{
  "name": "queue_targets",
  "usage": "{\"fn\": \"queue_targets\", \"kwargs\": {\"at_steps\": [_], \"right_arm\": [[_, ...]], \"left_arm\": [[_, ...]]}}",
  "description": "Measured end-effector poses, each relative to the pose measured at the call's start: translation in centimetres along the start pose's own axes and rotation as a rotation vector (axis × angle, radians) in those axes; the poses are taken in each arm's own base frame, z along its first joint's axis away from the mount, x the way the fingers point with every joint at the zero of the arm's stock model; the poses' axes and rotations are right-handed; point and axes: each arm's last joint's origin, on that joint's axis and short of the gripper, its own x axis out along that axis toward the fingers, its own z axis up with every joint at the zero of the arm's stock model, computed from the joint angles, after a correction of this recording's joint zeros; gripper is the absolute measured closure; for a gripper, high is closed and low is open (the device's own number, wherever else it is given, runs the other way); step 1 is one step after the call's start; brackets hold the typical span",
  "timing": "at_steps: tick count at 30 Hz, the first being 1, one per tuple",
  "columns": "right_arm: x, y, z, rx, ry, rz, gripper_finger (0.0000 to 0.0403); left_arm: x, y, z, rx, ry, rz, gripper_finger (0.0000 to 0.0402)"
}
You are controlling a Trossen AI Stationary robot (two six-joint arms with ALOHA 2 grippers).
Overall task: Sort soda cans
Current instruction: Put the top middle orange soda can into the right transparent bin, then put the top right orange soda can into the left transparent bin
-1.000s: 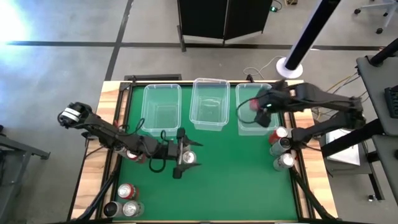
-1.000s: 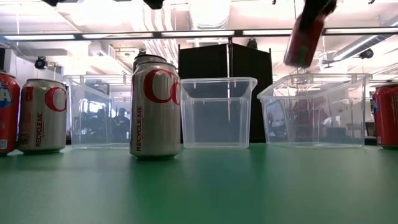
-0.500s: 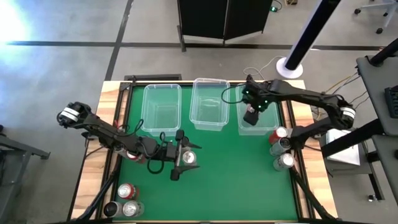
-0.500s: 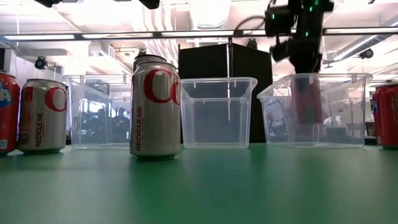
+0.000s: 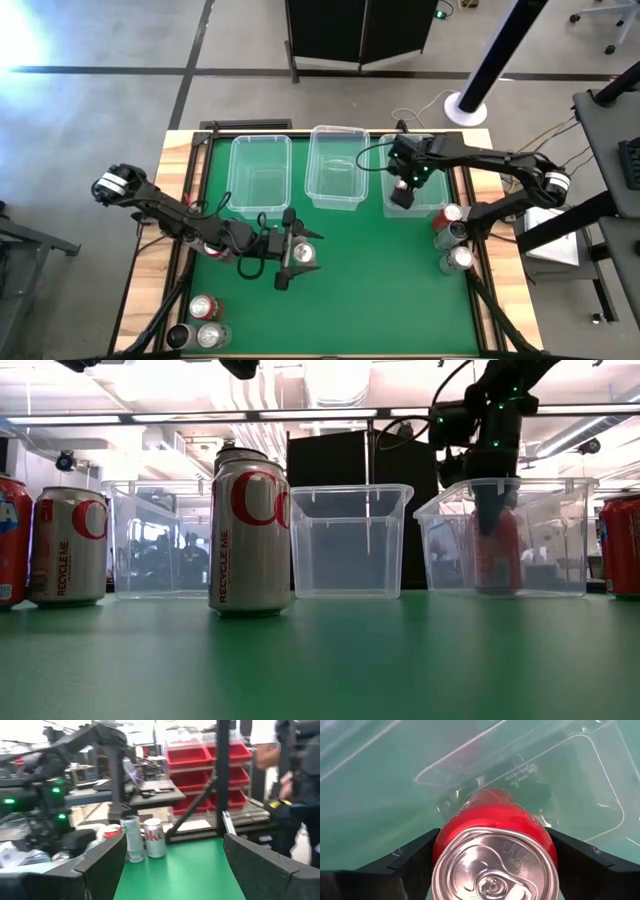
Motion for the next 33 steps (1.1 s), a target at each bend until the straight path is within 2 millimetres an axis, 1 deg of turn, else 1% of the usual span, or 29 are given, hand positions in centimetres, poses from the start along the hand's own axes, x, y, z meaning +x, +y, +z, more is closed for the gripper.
{"fn": "queue_targets", "kwargs": {"at_steps": [2, 4, 7, 11, 13, 15, 17, 19, 21, 24, 28, 31, 33], "right_arm": [[-0.6, 0.1, 0.3, -0.014, -0.017, 0.003, 0.0053], [-1.7, 0.3, 0.6, -0.024, -0.045, 0.003, 0.0043], [-4.0, 0.6, 1.1, -0.032, -0.068, -0.032, 0.0038], [-8.1, 1.5, 1.1, -0.012, -0.064, -0.154, 0.0037], [-10.1, 1.9, 0.4, 0.025, -0.034, -0.192, 0.0036], [-11.7, 2.4, -0.6, 0.07, -0.005, -0.195, 0.0036], [-13.0, 2.7, -2.1, 0.13, 0.014, -0.197, 0.0035], [-13.7, 2.9, -3.6, 0.185, 0.007, -0.196, 0.0035], [-14.0, 2.9, -5.1, 0.233, -0.026, -0.186, 0.0035], [-13.6, 2.8, -7.2, 0.247, -0.029, -0.172, 0.0035], [-12.0, 2.5, -9.3, 0.255, 0.013, -0.146, 0.0035], [-10.7, 2.6, -10.2, 0.247, 0.066, -0.076, 0.0035], [-9.7, 2.6, -10.5, 0.227, 0.108, -0.078, 0.0035]], "left_arm": [[0.0, 0.1, 0.0, 0.001, 0.001, 0.021, 0.0086], [0.0, 0.1, 0.0, 0.0, 0.002, 0.021, 0.0086], [0.0, 0.1, 0.0, -0.001, 0.003, 0.021, 0.0086], [-0.1, 0.1, 0.2, -0.002, -0.001, 0.021, 0.0086], [-0.2, 0.2, 0.4, -0.005, -0.009, 0.023, 0.0086], [-0.3, 0.2, 0.6, -0.008, -0.01, 0.021, 0.0086], [-0.4, 0.2, 0.5, -0.007, -0.001, 0.019, 0.0086], [-0.4, 0.1, 0.5, -0.005, 0.005, 0.017, 0.0086], [-0.4, 0.0, 0.5, -0.009, 0.007, 0.014, 0.0086], [-0.5, -0.2, 0.5, -0.025, 0.009, 0.007, 0.0086], [-1.0, -0.8, 0.9, -0.017, 0.009, -0.022, 0.0086], [-1.8, -1.2, 1.2, 0.0, 0.057, -0.046, 0.0086], [-2.2, -1.2, 1.4, -0.001, 0.087, -0.055, 0.0086]]}}
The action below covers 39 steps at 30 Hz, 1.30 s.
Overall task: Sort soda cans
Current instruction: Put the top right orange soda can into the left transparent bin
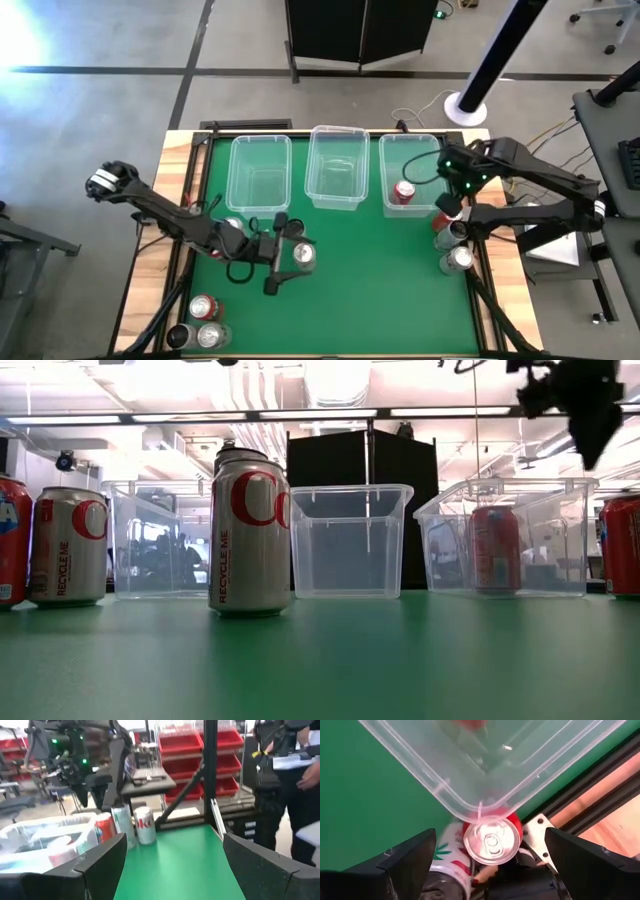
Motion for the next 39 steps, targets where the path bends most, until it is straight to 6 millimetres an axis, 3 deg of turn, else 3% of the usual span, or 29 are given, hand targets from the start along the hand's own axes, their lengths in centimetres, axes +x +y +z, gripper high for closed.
{"fn": "queue_targets", "kwargs": {"at_steps": [8, 18, 28, 39], "right_arm": [[2.8, 0.5, 0.6, -0.074, 0.044, -0.01, 0.0035], [2.3, 1.2, 1.1, -0.088, -0.023, 0.029, 0.0035], [2.7, 1.6, 1.4, -0.078, 0.015, 0.068, 0.0035], [3.6, 1.1, 1.0, -0.028, 0.104, -0.036, 0.0035]], "left_arm": [[-0.6, 0.0, 0.6, -0.028, -0.01, -0.008, 0.0086], [-0.1, -0.3, -0.3, -0.014, 0.026, -0.009, 0.0086], [0.0, -0.2, -0.3, -0.012, 0.026, -0.008, 0.0086], [0.0, -0.2, -0.3, -0.014, 0.027, -0.007, 0.0086]]}}
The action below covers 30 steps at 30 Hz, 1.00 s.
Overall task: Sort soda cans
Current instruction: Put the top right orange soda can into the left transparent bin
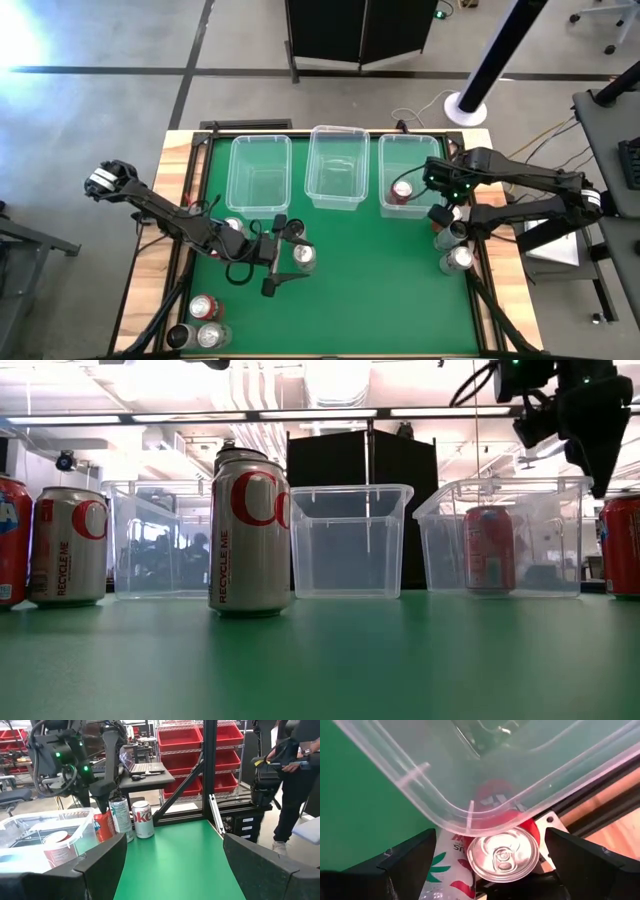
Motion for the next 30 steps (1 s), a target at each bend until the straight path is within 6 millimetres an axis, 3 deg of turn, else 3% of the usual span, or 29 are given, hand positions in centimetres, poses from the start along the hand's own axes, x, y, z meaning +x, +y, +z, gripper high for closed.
{"fn": "queue_targets", "kwargs": {"at_steps": [12, 18, 26, 30], "right_arm": [[3.1, -0.4, -0.3, 0.043, 0.071, -0.041, 0.0035], [3.0, -0.5, -0.2, 0.051, 0.057, -0.059, 0.0038], [3.8, 0.2, 0.2, -0.06, 0.129, -0.087, 0.0105], [4.1, 0.5, 0.5, -0.101, 0.157, -0.093, 0.0111]], "left_arm": [[0.0, 0.0, 0.0, 0.0, 0.002, 0.0, 0.0086], [0.0, 0.0, 0.0, -0.005, 0.002, 0.0, 0.0086], [0.0, 0.0, 0.0, -0.008, 0.001, 0.0, 0.0086], [0.0, 0.0, 0.0, -0.017, 0.002, -0.001, 0.0086]]}}
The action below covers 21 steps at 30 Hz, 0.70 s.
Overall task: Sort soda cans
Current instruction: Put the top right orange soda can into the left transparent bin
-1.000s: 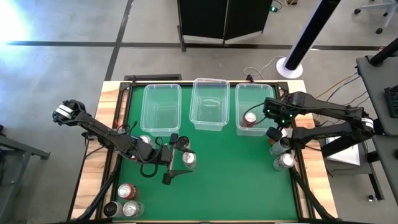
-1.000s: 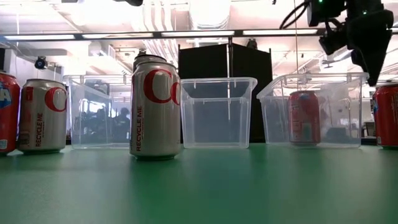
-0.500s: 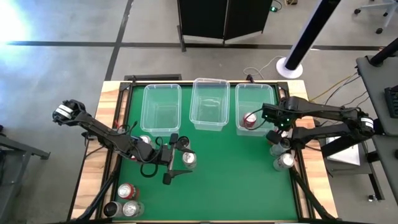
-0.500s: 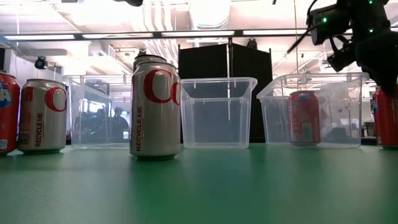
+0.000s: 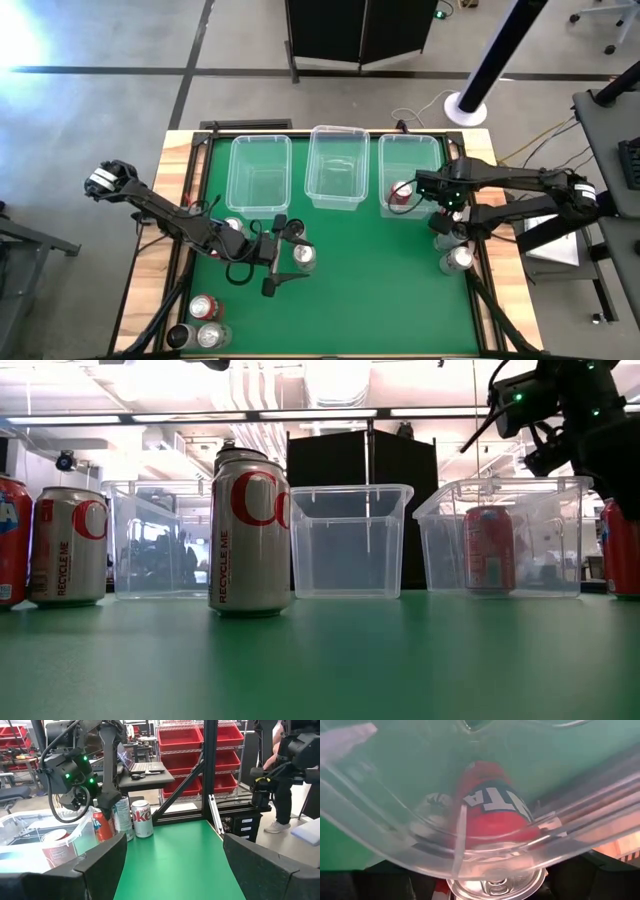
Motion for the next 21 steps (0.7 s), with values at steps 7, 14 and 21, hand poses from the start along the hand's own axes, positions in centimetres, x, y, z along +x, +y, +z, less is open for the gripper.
{"fn": "queue_targets", "kwargs": {"at_steps": [7, 14, 21], "right_arm": [[-1.5, 0.1, -0.1, -0.028, -0.073, 0.019, 0.011], [-2.2, 0.3, -0.1, -0.043, -0.073, 0.101, 0.0116], [-2.1, 1.0, -0.2, -0.036, -0.041, 0.187, 0.0118]], "left_arm": [[0.0, 0.0, 0.0, -0.006, 0.0, 0.0, 0.0086], [0.0, 0.0, 0.0, -0.006, 0.0, 0.0, 0.0086], [0.0, 0.0, 0.0, -0.009, 0.0, 0.001, 0.0086]]}}
